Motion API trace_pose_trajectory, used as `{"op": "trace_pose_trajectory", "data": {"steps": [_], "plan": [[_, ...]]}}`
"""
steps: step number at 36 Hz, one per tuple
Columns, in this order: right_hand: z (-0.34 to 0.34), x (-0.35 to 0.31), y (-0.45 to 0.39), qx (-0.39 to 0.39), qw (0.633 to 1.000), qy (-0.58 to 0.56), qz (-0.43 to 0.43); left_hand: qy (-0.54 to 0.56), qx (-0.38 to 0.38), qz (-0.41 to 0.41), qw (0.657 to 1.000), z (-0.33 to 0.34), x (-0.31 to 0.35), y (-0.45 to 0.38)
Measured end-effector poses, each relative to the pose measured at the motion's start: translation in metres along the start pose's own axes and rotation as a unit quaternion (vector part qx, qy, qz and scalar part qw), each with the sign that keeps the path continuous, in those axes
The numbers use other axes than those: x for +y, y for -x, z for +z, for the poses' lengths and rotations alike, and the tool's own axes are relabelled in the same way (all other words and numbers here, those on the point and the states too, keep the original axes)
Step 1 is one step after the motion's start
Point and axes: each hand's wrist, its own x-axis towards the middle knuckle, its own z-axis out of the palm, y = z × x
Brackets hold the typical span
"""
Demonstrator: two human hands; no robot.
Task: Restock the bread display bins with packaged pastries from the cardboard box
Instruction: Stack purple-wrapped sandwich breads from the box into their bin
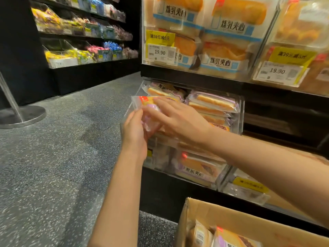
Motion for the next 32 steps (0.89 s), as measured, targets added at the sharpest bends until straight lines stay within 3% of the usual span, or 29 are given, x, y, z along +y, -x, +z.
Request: {"op": "trace_pose_trajectory", "data": {"steps": [5,11,15,20,23,32], "plan": [[0.007,0.020,-0.012,0.030,0.998,0.049,0.004,0.051,-0.047,-0.018,0.997,0.010,0.003,0.005],[0.023,0.029,-0.035,-0.022,0.992,0.098,0.081,0.079,0.023,-0.036,0.996,0.008,-0.002,-0.001],[0.039,0.042,-0.044,-0.098,0.965,0.227,0.086,0.128,0.040,-0.028,0.991,0.001,-0.003,-0.002],[0.051,0.055,-0.048,-0.064,0.968,0.241,0.024,0.167,0.082,0.003,0.983,-0.003,-0.001,-0.004],[0.051,0.055,-0.052,-0.120,0.967,0.223,0.003,0.169,0.122,0.024,0.978,-0.006,-0.002,-0.007],[0.080,0.058,-0.070,-0.088,0.957,0.273,0.052,0.100,0.239,0.093,0.961,-0.006,-0.009,-0.013]]}}
